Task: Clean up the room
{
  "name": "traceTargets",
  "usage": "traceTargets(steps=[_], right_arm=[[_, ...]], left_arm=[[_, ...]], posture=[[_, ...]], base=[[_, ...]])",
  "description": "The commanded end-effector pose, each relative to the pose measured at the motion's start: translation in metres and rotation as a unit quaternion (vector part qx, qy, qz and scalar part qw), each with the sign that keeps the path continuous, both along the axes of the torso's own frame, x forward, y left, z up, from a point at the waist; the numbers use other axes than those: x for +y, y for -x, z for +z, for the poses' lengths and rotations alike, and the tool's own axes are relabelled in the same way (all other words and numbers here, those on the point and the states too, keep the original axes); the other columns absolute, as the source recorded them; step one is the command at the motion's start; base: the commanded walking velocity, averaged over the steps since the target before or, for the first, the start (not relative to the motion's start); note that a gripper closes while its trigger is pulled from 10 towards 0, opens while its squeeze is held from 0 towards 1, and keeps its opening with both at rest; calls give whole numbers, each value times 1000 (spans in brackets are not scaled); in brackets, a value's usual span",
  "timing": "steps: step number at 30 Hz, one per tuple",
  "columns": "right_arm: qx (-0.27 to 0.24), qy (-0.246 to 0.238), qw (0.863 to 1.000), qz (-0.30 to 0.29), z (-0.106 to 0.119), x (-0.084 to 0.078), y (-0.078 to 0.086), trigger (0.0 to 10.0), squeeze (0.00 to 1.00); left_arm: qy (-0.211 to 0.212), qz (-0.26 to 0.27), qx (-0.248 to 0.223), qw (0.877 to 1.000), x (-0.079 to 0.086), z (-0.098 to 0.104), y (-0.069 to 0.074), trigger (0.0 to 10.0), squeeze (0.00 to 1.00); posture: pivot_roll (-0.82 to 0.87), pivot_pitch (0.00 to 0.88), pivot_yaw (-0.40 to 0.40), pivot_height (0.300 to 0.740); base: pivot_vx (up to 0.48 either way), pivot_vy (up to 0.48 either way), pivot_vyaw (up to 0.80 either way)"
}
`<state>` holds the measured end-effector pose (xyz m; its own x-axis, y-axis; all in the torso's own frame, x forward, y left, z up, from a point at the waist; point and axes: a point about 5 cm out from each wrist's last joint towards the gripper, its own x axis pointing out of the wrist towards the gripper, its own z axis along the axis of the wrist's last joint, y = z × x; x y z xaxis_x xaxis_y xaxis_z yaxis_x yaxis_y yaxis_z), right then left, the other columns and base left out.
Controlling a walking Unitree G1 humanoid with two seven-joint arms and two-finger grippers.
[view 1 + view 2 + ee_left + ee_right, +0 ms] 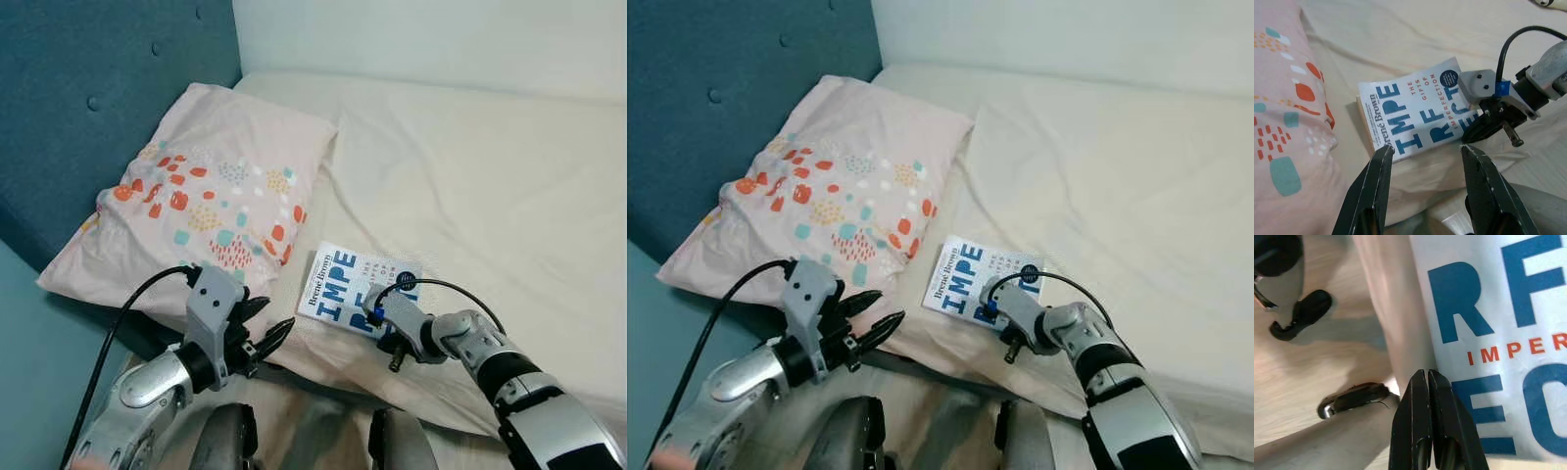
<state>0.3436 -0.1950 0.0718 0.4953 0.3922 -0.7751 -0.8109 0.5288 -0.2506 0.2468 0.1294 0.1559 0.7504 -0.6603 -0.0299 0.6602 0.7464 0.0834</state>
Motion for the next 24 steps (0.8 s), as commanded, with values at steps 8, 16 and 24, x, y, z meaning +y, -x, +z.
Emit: traceTargets(steps=[8, 16, 24], right_arm=[[-11, 25, 1000, -2, 4, -9, -2, 0, 0], [-4, -109, 994, 25, 20, 12, -6, 10000, 0], [-37, -323, 944, 65, 51, 44, 13, 10000, 0]], left_arm=[[-1, -3, 5, 1000, -1, -5, 1, 10000, 0], [1, -3, 5, 1000, 0, -7, 0, 10000, 0], [6, -46, 9, 999, -4, -11, 3, 10000, 0]], posture=[[112, 181, -20, 606], [85, 142, -46, 606], [26, 34, -78, 606]], base=[[0, 0, 0], [0, 0, 0], [0, 0, 0]])
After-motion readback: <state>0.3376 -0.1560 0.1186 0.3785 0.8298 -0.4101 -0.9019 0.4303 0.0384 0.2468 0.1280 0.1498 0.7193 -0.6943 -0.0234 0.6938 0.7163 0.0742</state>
